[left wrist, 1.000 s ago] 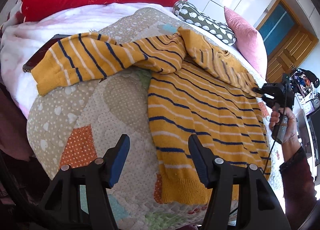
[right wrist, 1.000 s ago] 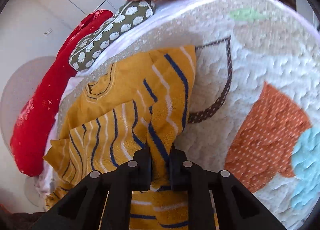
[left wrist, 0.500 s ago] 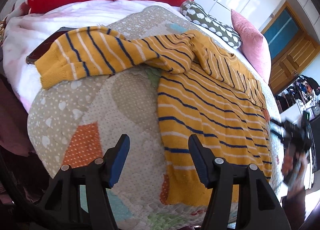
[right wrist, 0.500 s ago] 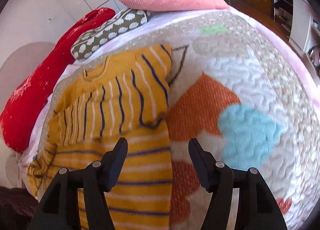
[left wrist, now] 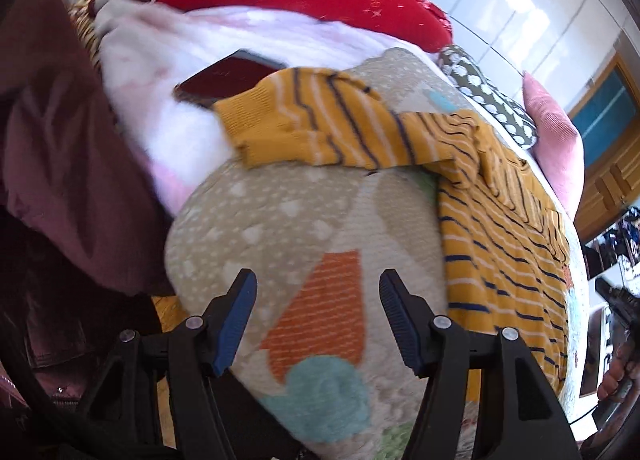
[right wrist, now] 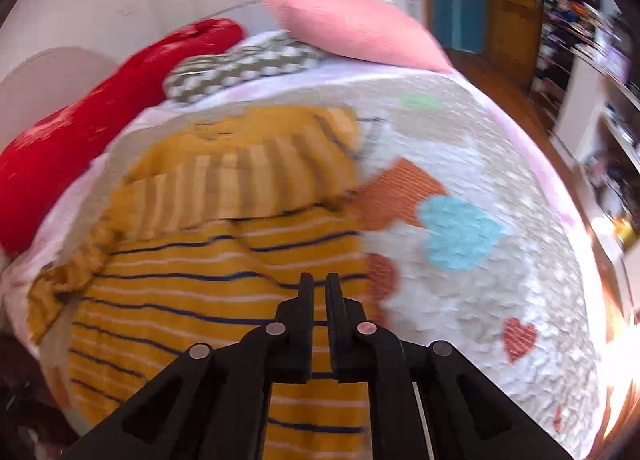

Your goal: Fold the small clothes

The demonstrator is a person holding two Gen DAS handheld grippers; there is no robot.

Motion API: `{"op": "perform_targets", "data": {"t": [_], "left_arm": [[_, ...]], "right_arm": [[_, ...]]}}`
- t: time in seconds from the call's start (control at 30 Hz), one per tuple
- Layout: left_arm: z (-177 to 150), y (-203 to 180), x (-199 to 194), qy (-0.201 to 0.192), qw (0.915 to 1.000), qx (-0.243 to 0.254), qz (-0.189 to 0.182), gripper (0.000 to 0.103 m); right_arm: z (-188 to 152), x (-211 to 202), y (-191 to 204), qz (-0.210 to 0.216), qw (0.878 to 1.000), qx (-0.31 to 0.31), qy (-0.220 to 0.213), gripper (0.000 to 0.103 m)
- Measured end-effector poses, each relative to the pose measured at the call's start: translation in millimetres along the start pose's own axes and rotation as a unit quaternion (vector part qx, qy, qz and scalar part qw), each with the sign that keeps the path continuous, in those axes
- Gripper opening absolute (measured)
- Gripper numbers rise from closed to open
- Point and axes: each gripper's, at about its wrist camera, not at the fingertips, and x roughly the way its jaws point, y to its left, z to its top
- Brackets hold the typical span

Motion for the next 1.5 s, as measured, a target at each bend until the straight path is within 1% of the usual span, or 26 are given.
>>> {"op": "perform_targets", "data": {"t": [0.03,0.07,0.1,0.13,0.23,0.3,0.37,0.4,0.47,0.53,0.57,0.6,0.63,0.67,0.7,0.73,0.77,0.87,0.97,1.03,1.1,1.17,1.23,1.3,1.4,1.5], "left_arm": [[-1.9,7.5,0.7,0.004,1.0,-0.008,0.0,0.063],[-4.0,15.1,0.5,0.007,0.9999,-0.014,0.001,0.063],[-6.4,22.6,-0.8,0.008,0.9998,-0.019,0.004,0.063],[-8.7,28.9,-2.7,0.007,0.9997,-0.022,0.007,0.063],[-14.7,49.5,-9.1,0.007,0.9993,-0.034,0.013,0.063],[-18.4,62.3,-12.4,0.011,0.9988,-0.046,0.01,0.063],[-20.9,72.9,-13.1,0.017,0.9981,-0.059,0.005,0.063],[-21.4,77.1,-12.5,0.021,0.9977,-0.065,0.003,0.063],[-22.4,85.8,-11.1,0.026,0.9968,-0.076,-0.003,0.063],[-21.4,91.4,-10.6,0.03,0.9958,-0.086,-0.011,0.063],[-20.6,92.6,-10.3,0.031,0.9955,-0.089,-0.014,0.063],[-19.5,92.9,-10.7,0.031,0.9953,-0.089,-0.019,0.063],[-18.2,92.1,-11.6,0.029,0.9954,-0.089,-0.022,0.063],[-15.4,90.0,-12.0,0.027,0.9957,-0.085,-0.025,0.063],[-12.7,87.4,-12.8,0.025,0.9962,-0.08,-0.026,0.063],[-10.1,83.7,-14.2,0.023,0.9966,-0.073,-0.028,0.063],[-7.6,79.6,-15.8,0.02,0.9971,-0.067,-0.031,0.063],[-0.2,65.1,-20.9,0.008,0.9981,-0.048,-0.036,0.063],[7.4,49.1,-24.2,-0.002,0.9985,-0.035,-0.043,0.063],[10.9,37.3,-25.3,-0.007,0.9986,-0.024,-0.046,0.063],[16.1,25.2,-23.0,-0.01,0.9987,-0.013,-0.049,0.063],[18.7,11.4,-19.6,-0.01,0.9987,0.0,-0.051,0.063],[21.6,-1.6,-15.0,-0.007,0.9987,0.011,-0.05,0.063],[23.4,-15.8,-7.5,0.0,0.9985,0.021,-0.051,0.063],[24.5,-32.9,2.2,0.013,0.9979,0.035,-0.053,0.063],[21.3,-53.6,14.1,0.026,0.9969,0.051,-0.054,0.063]], "right_arm": [[3.1,-0.7,34.0,0.04,0.998,-0.038,-0.001,0.032],[3.4,0.5,68.4,0.083,0.994,-0.072,0.001,0.051],[3.1,3.3,104.5,0.127,0.986,-0.106,0.006,0.057],[0.7,6.6,141.0,0.161,0.977,-0.139,0.011,0.061],[-18.1,16.5,248.6,0.221,0.945,-0.238,0.019,0.061],[-33.7,26.9,311.9,0.245,0.923,-0.295,0.029,0.061],[-50.5,41.6,363.7,0.264,0.905,-0.331,0.047,0.061],[-57.9,50.0,386.8,0.267,0.897,-0.347,0.055,0.061],[-73.7,67.3,426.2,0.256,0.887,-0.38,0.064,0.063],[-88.9,87.2,456.3,0.24,0.878,-0.408,0.076,0.069],[-96.7,98.6,465.1,0.227,0.875,-0.42,0.085,0.069],[-104.3,109.7,473.4,0.204,0.875,-0.429,0.091,0.069],[-109.1,119.9,478.7,0.177,0.877,-0.436,0.095,0.049],[-108.5,125.5,479.4,0.168,0.882,-0.429,0.102,0.032],[-101.4,126.7,477.6,0.173,0.891,-0.406,0.107,0.025],[-90.7,125.2,476.3,0.183,0.898,-0.383,0.116,0.013],[-75.1,117.9,475.6,0.193,0.905,-0.363,0.112,0.013],[-6.6,65.2,459.3,0.238,0.92,-0.306,0.052,0.013],[73.5,-2.4,421.9,0.286,0.928,-0.238,-0.024,0.014],[115.4,-40.0,388.1,0.287,0.933,-0.202,-0.077,0.014],[146.4,-57.2,351.7,0.257,0.944,-0.175,-0.113,0.014],[165.3,-55.6,303.0,0.209,0.959,-0.146,-0.127,0.014],[181.2,-34.4,251.1,0.152,0.975,-0.112,-0.12,0.014],[188.2,-4.3,198.0,0.092,0.987,-0.078,-0.107,0.014],[189.9,42.6,114.4,0.009,0.996,-0.018,-0.085,0.014],[186.1,86.1,30.6,-0.032,0.997,0.054,-0.052,0.014]]}}
